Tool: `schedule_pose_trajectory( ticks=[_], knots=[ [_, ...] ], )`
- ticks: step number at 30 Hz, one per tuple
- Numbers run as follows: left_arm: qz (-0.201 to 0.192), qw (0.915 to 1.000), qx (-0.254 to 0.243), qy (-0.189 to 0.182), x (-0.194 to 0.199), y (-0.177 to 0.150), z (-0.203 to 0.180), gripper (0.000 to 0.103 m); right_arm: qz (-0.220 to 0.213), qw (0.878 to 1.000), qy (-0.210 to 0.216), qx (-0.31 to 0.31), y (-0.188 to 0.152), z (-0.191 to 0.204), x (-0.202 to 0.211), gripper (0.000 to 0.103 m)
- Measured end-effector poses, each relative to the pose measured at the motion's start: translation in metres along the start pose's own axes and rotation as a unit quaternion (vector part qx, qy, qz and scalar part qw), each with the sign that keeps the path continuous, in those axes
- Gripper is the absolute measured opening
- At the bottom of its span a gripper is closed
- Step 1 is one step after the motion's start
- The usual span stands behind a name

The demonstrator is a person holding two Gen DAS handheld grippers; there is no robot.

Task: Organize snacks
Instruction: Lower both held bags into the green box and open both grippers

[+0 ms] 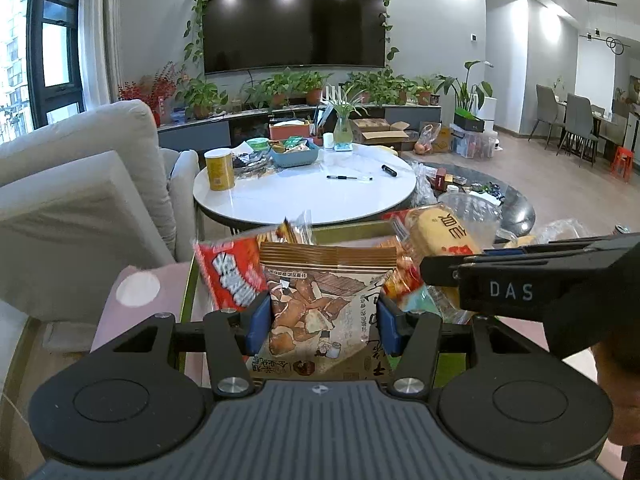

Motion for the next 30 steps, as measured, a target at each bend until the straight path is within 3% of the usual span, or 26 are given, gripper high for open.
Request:
schedule_pose_trajectory(
  ticks=[13, 22, 27, 30],
  knots=[
    [0.023, 0.9994, 0.015, -0.023, -0.078, 0.015, 0.011, 0.050, 0.014, 1.000, -0.001, -0.003, 0.016, -0.012, -0.042, 0.061],
    [0.035, 0.9985, 0.028, -0.033, -0.109, 0.013, 0.012, 0.051, 0.028, 0.999, -0.003, -0.022, 0.016, -0.019, -0.066, 0.061],
    [0.037, 0.9986, 0.025, -0.028, -0.105, 0.009, 0.014, 0.070, 0.032, 0.999, -0.004, -0.023, 0.014, -0.020, -0.063, 0.062],
    [0.028, 0.9991, 0.025, -0.019, -0.093, 0.008, 0.016, 0.074, 0.026, 0.999, -0.011, -0.023, 0.015, -0.024, -0.055, 0.062]
  ],
)
Point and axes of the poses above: each gripper's, at about its wrist camera, not at the fingertips, and x roughly against the way its jaws point, z to its left, y to its top, the point moved 7 cm from there along -x, roughly the way its jaws point, and after that the axes turned 9 degrees about -y, right-handed, at the moved point
